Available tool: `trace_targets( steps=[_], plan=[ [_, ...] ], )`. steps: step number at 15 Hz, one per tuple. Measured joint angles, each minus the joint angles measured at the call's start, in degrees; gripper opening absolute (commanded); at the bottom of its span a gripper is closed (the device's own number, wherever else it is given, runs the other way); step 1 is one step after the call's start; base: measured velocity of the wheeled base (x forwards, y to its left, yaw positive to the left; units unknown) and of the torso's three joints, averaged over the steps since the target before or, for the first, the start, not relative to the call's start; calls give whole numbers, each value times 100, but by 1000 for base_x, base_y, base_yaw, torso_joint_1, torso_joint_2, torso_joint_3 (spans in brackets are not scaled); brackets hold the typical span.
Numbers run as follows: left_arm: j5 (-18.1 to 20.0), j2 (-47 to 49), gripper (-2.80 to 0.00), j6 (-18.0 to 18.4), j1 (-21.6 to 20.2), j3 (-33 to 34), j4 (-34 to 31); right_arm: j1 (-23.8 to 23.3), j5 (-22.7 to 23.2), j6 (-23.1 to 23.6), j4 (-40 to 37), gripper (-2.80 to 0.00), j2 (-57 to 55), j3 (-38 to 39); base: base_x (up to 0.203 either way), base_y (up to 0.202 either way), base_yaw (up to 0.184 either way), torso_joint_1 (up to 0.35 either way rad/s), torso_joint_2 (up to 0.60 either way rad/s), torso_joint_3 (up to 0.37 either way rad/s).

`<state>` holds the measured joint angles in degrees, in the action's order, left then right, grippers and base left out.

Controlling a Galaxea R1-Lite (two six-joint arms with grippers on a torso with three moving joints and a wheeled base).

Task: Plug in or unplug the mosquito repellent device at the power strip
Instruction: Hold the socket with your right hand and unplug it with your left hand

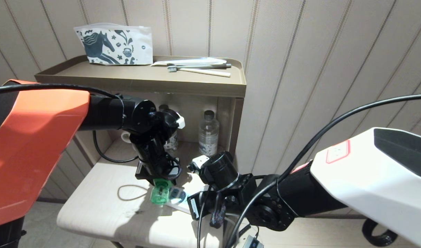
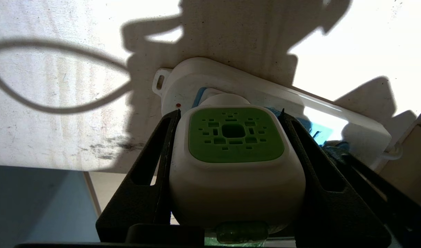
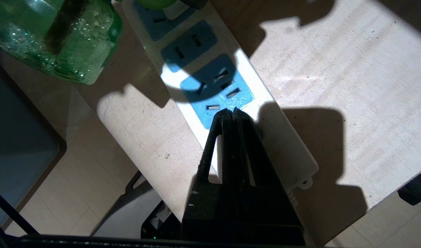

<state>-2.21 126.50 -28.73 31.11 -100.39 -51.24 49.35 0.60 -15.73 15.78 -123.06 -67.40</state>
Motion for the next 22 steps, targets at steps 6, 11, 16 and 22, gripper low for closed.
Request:
trace_targets(
  steps=[6,11,16,22],
  plan=[
    [10,-27,-280,4,9,-44,-20,65,19,-1,48,-280,-160,108,0,0,0,0,0,0],
    [9,-193,-280,24,10,-90,-75,51,25,-1,99,-280,-308,153,0,0,0,0,0,0],
    [6,-356,-280,38,6,-93,-85,46,13,0,233,-280,-370,222,0,0,0,0,0,0],
    [-77,-667,-280,27,-79,-90,-110,-3,5,-9,238,-280,-275,221,0,0,0,0,0,0]
  ],
)
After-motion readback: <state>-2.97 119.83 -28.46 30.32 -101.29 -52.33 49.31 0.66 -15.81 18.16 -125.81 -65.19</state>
